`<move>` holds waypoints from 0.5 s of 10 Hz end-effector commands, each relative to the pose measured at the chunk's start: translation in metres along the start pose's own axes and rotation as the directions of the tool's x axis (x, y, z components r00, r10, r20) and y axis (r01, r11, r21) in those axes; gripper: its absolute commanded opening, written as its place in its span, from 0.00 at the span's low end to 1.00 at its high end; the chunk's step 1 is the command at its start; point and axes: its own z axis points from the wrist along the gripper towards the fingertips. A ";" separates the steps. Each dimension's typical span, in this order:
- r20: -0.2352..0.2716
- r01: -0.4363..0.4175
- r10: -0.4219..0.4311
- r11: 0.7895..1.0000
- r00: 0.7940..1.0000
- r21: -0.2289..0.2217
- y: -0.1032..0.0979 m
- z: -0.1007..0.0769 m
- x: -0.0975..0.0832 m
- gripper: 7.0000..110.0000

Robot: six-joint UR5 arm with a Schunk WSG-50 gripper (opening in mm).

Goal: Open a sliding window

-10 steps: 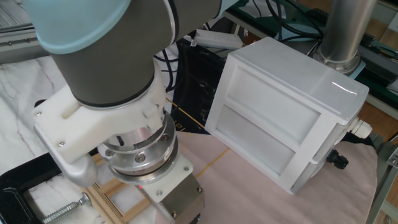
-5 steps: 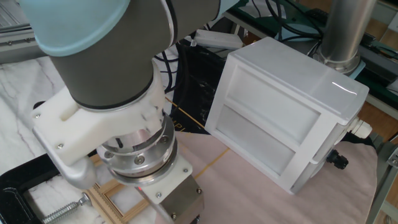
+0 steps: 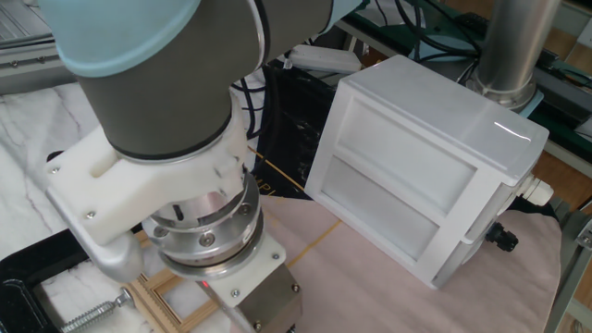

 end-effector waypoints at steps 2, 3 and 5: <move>0.054 0.000 0.001 1.000 0.999 -0.019 0.003 -0.002 -0.013 0.57; 0.067 -0.007 0.008 1.000 0.998 -0.018 0.002 -0.002 -0.017 0.57; 0.093 -0.002 0.004 1.000 0.996 -0.021 0.003 -0.004 -0.022 0.57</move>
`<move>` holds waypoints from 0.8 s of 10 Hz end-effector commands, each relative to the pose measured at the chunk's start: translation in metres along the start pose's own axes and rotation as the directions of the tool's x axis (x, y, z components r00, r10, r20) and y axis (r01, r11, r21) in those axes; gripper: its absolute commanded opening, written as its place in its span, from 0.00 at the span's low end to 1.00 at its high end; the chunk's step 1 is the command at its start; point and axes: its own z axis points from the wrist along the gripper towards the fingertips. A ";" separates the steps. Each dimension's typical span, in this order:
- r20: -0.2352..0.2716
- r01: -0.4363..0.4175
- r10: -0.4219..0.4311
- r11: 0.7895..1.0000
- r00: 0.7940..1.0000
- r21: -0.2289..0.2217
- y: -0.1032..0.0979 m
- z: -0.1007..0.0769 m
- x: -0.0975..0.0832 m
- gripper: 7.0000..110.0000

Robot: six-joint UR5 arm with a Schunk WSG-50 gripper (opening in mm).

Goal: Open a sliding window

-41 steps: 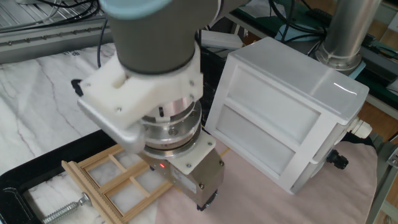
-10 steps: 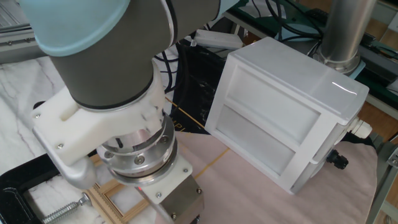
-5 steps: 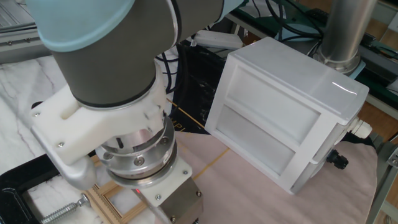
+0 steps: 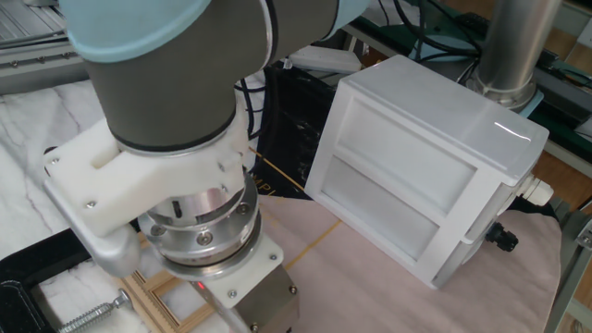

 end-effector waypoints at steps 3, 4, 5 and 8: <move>0.079 0.004 -0.003 1.000 0.997 -0.015 0.003 -0.005 -0.018 0.57; 0.100 0.009 -0.008 1.000 0.995 -0.015 0.003 -0.006 -0.022 0.57; 0.119 0.011 -0.009 1.000 0.993 -0.015 0.004 -0.009 -0.025 0.57; 0.190 0.016 -0.014 1.000 0.982 -0.005 0.002 -0.012 -0.041 0.57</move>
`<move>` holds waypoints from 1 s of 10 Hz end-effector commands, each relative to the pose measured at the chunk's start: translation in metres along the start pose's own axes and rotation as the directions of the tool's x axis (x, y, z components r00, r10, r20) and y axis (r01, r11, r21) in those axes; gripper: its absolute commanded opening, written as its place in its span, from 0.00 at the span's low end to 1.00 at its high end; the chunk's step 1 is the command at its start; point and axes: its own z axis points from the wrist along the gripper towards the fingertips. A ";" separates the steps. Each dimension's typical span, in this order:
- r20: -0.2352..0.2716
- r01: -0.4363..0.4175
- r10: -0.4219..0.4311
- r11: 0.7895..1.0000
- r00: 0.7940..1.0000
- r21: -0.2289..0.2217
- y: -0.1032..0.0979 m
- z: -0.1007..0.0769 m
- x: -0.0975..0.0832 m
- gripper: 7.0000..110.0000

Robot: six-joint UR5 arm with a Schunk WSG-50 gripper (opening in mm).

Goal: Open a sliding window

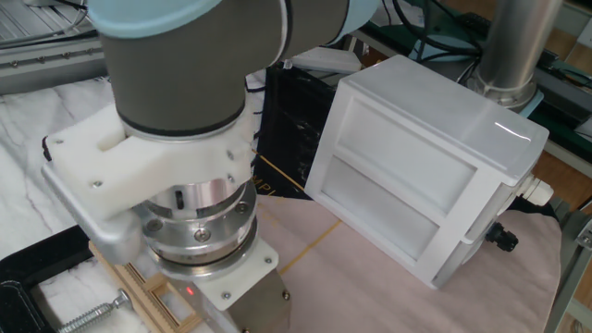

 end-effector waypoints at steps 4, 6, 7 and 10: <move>0.120 0.014 -0.012 1.000 0.993 -0.018 0.006 -0.005 -0.025 0.57; 0.139 0.017 -0.014 1.000 0.990 -0.017 0.009 -0.004 -0.024 0.57; 0.128 0.020 -0.018 1.000 0.992 -0.015 0.009 -0.004 -0.020 0.57; -0.039 -0.009 0.010 0.999 0.999 0.034 0.002 -0.024 0.040 0.57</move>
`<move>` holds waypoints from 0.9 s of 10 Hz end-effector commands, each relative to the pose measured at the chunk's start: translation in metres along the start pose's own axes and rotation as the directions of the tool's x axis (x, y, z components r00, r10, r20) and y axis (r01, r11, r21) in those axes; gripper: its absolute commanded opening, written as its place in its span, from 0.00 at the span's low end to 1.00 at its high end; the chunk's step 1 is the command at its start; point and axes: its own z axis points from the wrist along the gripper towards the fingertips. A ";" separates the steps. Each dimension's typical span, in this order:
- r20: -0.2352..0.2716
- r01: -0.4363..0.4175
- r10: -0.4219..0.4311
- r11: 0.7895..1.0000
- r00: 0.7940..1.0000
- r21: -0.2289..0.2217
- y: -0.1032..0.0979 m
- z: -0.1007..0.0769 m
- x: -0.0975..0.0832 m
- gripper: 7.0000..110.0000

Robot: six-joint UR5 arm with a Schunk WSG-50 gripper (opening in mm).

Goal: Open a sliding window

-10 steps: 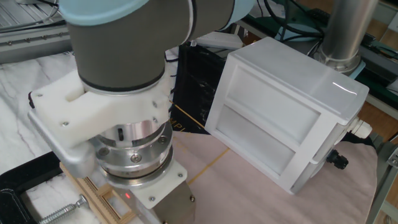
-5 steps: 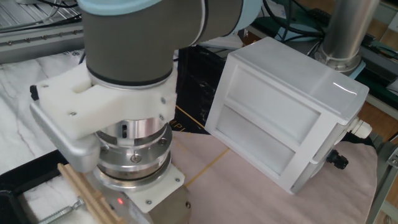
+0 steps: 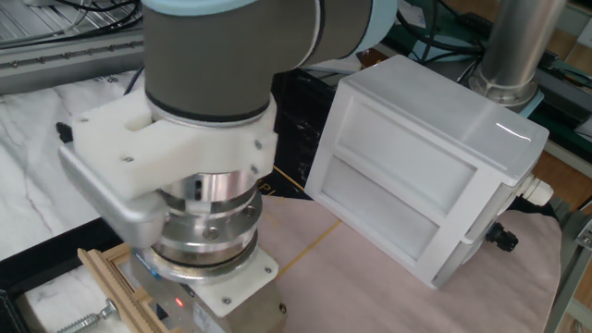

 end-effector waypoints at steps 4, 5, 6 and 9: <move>-0.140 -0.061 0.070 0.996 0.988 0.068 -0.006 -0.062 0.056 0.36; -0.002 -0.030 0.030 0.999 1.000 0.025 -0.003 -0.064 0.018 0.36; 0.073 -0.002 0.003 1.000 0.997 -0.010 -0.001 -0.071 -0.003 0.36; 0.040 0.084 -0.085 0.996 0.996 0.019 -0.045 -0.111 -0.002 0.15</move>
